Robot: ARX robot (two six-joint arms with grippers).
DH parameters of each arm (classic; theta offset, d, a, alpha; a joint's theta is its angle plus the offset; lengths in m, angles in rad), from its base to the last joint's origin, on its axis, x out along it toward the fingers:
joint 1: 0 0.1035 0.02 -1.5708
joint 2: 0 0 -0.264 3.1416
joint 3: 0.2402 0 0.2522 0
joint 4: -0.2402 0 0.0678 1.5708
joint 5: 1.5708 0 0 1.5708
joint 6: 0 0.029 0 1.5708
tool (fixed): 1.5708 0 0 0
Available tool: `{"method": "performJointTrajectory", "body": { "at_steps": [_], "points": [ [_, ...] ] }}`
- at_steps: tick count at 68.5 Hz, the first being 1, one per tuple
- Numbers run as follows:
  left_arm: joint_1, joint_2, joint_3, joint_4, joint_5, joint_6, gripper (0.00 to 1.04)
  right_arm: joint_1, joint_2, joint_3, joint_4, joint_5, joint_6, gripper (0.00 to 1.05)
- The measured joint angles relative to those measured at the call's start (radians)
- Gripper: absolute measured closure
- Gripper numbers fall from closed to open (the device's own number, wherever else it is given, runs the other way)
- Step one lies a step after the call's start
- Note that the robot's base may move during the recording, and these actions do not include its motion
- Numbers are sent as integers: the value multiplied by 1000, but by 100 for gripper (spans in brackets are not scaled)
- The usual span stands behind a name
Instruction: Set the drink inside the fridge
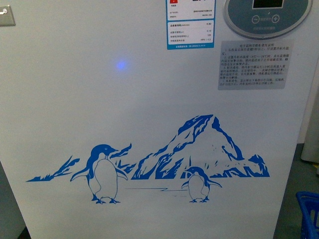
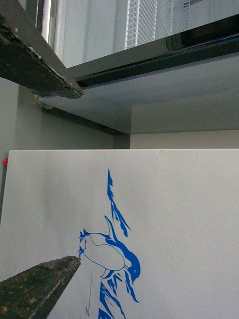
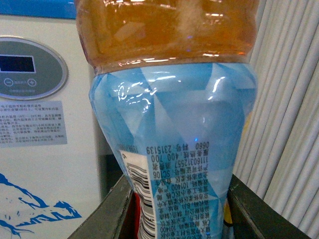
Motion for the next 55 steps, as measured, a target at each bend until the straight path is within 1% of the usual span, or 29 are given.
{"method": "performJointTrajectory", "body": {
  "at_steps": [11,55],
  "points": [
    [0,0,0,0,0,0,8,16,0,0,0,31,0,68],
    [0,0,0,0,0,0,8,18,2,0,-1,29,0,68]
  ]
}}
